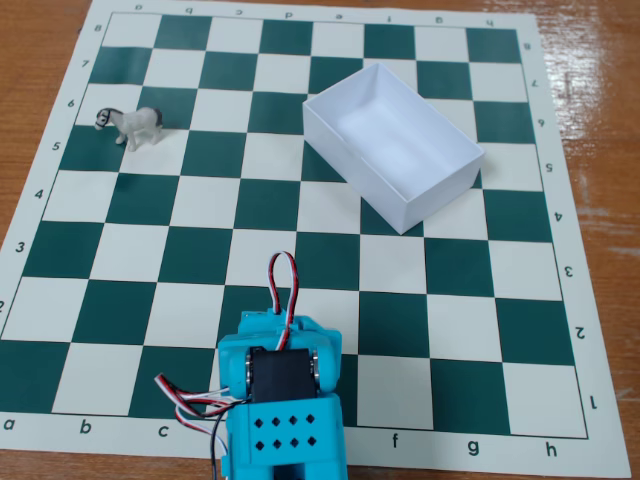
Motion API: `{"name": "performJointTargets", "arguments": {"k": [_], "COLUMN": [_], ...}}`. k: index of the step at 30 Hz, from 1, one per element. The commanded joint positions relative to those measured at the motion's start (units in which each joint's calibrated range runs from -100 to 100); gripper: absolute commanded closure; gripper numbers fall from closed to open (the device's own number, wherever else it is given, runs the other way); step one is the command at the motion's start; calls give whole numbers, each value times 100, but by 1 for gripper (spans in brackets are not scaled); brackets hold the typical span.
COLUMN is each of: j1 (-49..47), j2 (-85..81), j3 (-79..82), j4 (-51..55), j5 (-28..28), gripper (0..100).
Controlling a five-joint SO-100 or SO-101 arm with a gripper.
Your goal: Grab the toy horse and put it in the box.
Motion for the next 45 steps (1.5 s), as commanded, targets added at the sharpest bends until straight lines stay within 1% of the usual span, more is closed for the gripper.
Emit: {"name": "performJointTargets", "arguments": {"k": [1, 33, 45], "j1": [53, 53, -240], "j2": [-41, -41, -41], "j3": [36, 36, 36], "j4": [16, 16, 16], "j5": [5, 5, -15], "gripper": [100, 100, 100]}}
